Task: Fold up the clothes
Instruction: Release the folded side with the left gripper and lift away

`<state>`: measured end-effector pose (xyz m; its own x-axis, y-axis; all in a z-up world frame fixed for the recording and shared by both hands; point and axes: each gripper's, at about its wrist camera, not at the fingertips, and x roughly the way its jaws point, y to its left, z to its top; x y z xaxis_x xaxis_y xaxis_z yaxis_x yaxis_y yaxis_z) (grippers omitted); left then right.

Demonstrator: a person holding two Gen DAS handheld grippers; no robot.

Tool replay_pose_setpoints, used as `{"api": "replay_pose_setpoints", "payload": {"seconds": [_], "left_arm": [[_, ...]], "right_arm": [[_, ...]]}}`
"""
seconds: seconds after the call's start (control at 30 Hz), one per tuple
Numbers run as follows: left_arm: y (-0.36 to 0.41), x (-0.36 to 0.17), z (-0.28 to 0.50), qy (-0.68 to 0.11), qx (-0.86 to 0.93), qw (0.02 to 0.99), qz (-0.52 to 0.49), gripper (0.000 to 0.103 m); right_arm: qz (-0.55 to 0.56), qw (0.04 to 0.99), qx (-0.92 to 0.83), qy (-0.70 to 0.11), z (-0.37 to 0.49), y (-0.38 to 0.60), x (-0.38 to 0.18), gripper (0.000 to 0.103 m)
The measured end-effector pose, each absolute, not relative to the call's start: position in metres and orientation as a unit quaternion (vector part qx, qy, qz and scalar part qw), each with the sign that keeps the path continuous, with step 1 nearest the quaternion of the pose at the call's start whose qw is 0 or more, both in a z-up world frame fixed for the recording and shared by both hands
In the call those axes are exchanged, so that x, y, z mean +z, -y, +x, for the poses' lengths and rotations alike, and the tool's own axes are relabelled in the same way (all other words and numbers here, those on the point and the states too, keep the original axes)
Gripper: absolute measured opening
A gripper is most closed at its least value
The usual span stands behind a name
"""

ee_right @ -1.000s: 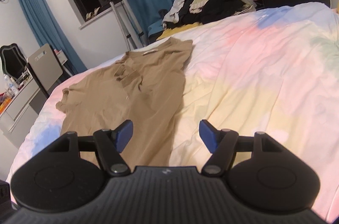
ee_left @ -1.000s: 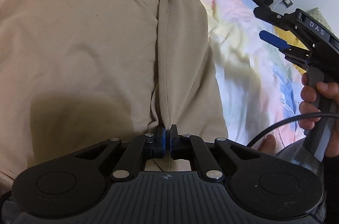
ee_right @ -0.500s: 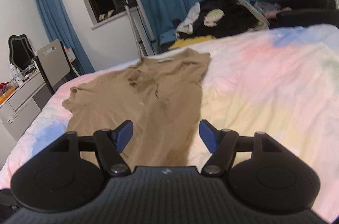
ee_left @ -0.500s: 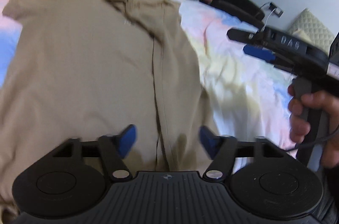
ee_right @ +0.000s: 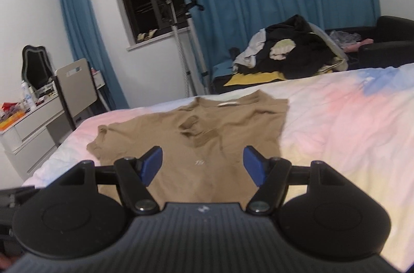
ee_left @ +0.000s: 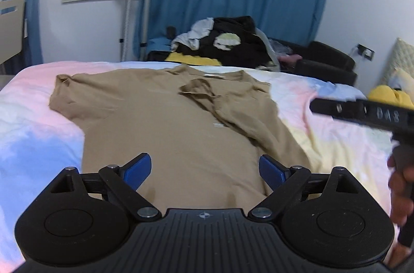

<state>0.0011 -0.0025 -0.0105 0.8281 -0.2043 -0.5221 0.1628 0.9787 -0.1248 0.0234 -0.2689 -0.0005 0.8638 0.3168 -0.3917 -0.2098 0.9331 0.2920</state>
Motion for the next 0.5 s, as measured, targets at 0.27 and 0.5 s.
{"api": "replay_pose_setpoints", "payload": {"seconds": [0.27,0.5], "left_arm": [[-0.023,-0.012,0.009,-0.271,-0.048,0.958,-0.081,0.092],[-0.100,-0.024,0.053,-0.339,0.036,0.899,-0.273,0.092]], "right_arm": [[0.129,0.952,0.126,-0.246,0.050,0.250,-0.013,0.075],[0.107,0.953,0.156,-0.235,0.057,0.234,-0.028,0.103]]}}
